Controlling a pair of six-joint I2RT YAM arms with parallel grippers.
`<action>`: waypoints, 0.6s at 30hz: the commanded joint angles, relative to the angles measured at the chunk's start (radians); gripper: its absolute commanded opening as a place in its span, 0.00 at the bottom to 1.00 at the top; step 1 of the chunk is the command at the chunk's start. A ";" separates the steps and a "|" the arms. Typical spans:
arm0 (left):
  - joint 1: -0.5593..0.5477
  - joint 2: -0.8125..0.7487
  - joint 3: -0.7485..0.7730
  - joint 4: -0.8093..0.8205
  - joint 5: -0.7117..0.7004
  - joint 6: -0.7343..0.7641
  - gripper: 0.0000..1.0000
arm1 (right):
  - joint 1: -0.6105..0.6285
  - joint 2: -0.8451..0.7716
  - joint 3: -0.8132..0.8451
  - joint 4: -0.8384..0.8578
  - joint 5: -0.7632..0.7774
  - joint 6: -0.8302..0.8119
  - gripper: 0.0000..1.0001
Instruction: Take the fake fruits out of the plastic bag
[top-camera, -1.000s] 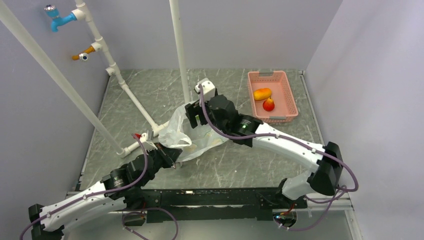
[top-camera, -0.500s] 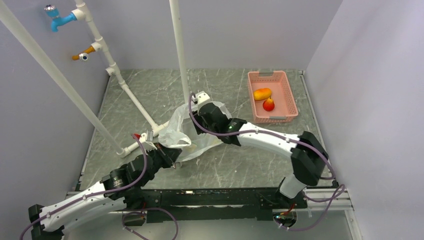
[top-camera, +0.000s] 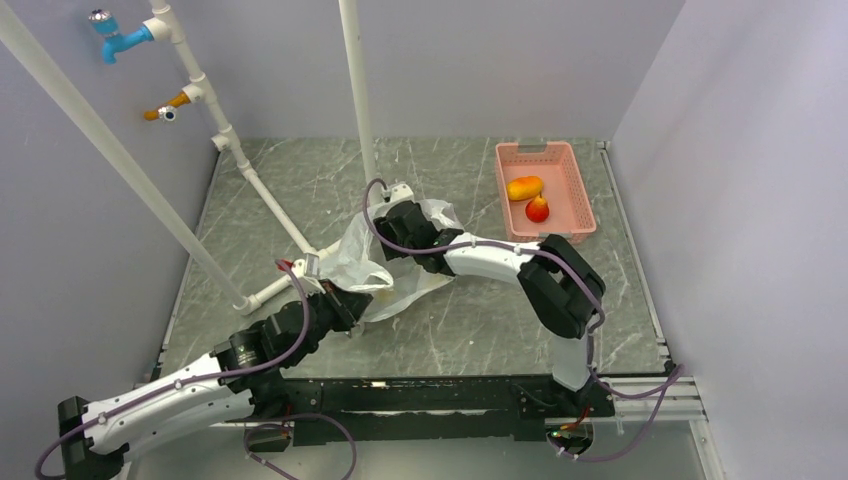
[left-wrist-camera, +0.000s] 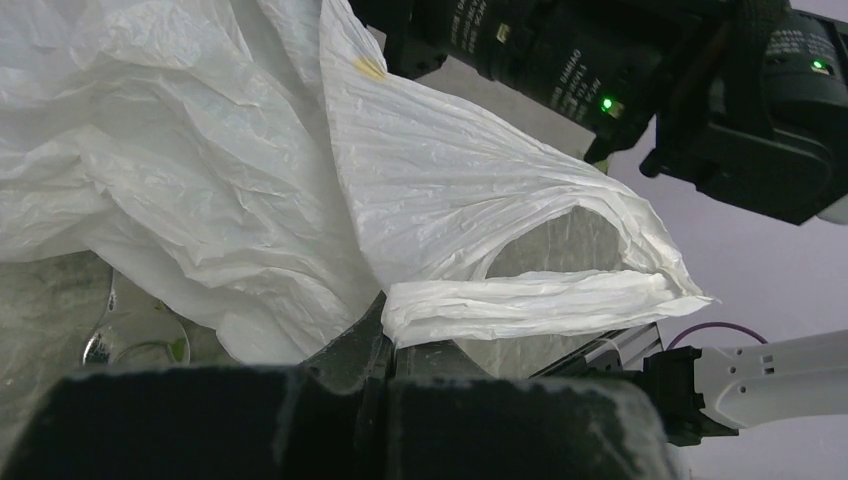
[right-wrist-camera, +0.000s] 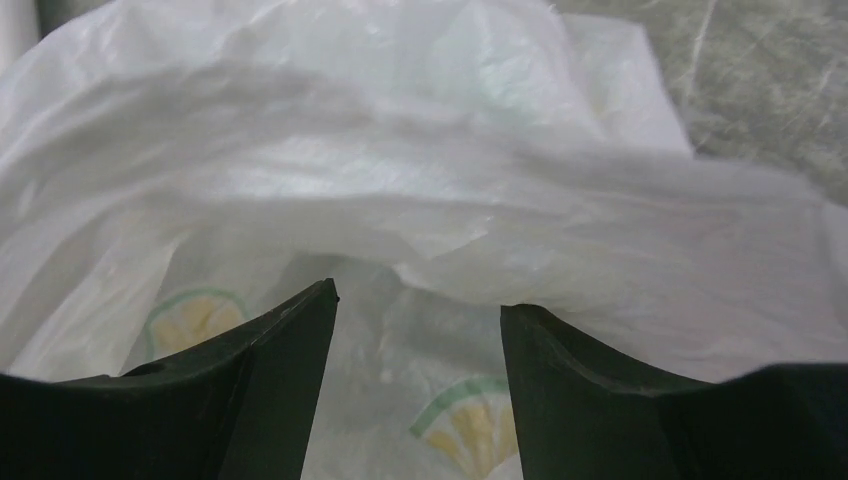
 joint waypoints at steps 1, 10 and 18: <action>-0.003 0.011 0.030 0.064 0.027 0.014 0.00 | -0.046 0.038 0.053 0.128 0.051 0.016 0.64; -0.003 -0.043 -0.018 0.025 0.004 -0.023 0.00 | -0.097 0.133 0.121 0.174 -0.017 -0.036 0.86; -0.003 -0.041 -0.041 0.033 0.020 -0.038 0.00 | -0.099 0.234 0.196 0.213 -0.026 -0.078 0.96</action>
